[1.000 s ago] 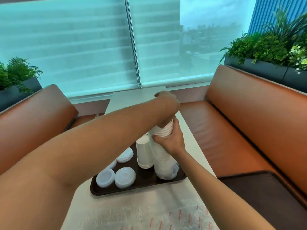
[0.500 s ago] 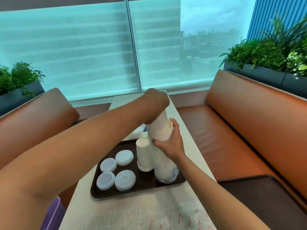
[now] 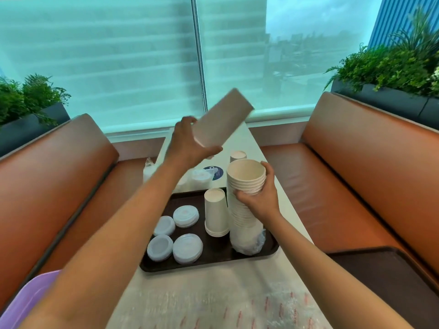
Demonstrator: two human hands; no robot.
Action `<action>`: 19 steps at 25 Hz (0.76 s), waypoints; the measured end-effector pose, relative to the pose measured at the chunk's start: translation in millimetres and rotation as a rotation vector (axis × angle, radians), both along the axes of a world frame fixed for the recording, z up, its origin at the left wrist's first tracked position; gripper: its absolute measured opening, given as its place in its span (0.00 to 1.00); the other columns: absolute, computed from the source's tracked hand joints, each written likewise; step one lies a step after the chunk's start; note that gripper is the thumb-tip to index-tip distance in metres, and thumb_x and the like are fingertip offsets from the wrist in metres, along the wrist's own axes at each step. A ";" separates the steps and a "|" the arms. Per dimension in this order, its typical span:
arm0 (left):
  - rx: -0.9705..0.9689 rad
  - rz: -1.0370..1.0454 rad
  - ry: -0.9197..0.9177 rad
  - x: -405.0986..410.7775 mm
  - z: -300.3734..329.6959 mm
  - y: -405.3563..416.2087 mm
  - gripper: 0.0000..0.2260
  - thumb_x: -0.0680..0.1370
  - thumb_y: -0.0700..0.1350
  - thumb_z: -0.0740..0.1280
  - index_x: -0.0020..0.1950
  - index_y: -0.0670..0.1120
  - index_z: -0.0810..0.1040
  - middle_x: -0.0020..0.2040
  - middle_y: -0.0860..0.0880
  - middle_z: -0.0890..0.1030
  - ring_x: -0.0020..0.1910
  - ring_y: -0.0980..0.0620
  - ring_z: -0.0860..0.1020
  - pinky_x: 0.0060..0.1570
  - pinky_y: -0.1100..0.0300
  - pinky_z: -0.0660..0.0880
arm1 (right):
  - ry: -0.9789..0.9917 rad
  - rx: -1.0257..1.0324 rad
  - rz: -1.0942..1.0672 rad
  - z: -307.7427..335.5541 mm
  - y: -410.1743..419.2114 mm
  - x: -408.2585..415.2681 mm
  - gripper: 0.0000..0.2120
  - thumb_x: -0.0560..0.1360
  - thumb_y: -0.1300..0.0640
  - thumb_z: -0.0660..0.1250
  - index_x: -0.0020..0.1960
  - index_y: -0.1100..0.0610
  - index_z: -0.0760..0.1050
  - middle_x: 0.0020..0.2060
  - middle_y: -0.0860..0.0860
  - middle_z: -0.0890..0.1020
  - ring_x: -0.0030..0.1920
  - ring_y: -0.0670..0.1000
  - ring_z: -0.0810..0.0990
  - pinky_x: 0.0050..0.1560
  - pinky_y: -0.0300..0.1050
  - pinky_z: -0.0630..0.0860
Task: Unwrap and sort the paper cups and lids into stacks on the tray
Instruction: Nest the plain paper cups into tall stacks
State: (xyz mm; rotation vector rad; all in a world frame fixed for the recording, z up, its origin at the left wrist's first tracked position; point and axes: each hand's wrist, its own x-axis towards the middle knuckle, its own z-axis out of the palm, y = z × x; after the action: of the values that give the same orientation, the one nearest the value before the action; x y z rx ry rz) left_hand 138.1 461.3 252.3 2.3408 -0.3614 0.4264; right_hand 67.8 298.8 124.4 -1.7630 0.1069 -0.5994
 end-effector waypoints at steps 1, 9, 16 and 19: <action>-0.203 0.078 0.092 3.7 -26.2 -0.3 0.38 0.63 0.53 0.79 0.67 0.44 0.65 0.63 0.45 0.72 0.59 0.46 0.73 0.48 0.60 0.67 | 0.001 0.003 0.001 -1.3 -0.4 0.6 0.44 0.55 0.49 0.76 0.66 0.43 0.59 0.56 0.43 0.74 0.55 0.45 0.75 0.52 0.34 0.69; -0.537 0.107 0.443 12.8 -177.3 -14.3 0.37 0.66 0.49 0.78 0.68 0.43 0.61 0.64 0.43 0.73 0.58 0.45 0.74 0.53 0.56 0.70 | -0.014 0.014 -0.027 -10.2 2.6 2.6 0.44 0.52 0.43 0.71 0.66 0.40 0.58 0.57 0.44 0.75 0.54 0.42 0.75 0.48 0.27 0.69; -0.127 -0.061 0.736 17.8 -259.3 -5.7 0.49 0.54 0.56 0.81 0.68 0.48 0.60 0.64 0.53 0.73 0.61 0.53 0.73 0.63 0.50 0.69 | -0.005 0.010 -0.050 -15.4 3.5 7.1 0.48 0.53 0.42 0.70 0.69 0.37 0.53 0.64 0.47 0.73 0.61 0.46 0.73 0.57 0.39 0.68; -0.200 -0.028 0.667 27.8 -241.7 -9.9 0.48 0.58 0.51 0.73 0.75 0.46 0.57 0.72 0.46 0.65 0.70 0.45 0.66 0.68 0.46 0.65 | 0.003 0.007 -0.046 -16.2 2.1 7.1 0.50 0.53 0.42 0.71 0.72 0.41 0.53 0.65 0.47 0.72 0.62 0.45 0.72 0.59 0.37 0.67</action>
State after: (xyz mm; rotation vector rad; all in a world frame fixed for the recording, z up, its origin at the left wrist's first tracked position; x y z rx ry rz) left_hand 165.9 451.4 10.7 2.1279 -0.0255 -0.3238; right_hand 74.9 300.9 108.2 -1.7583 0.1520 -0.6289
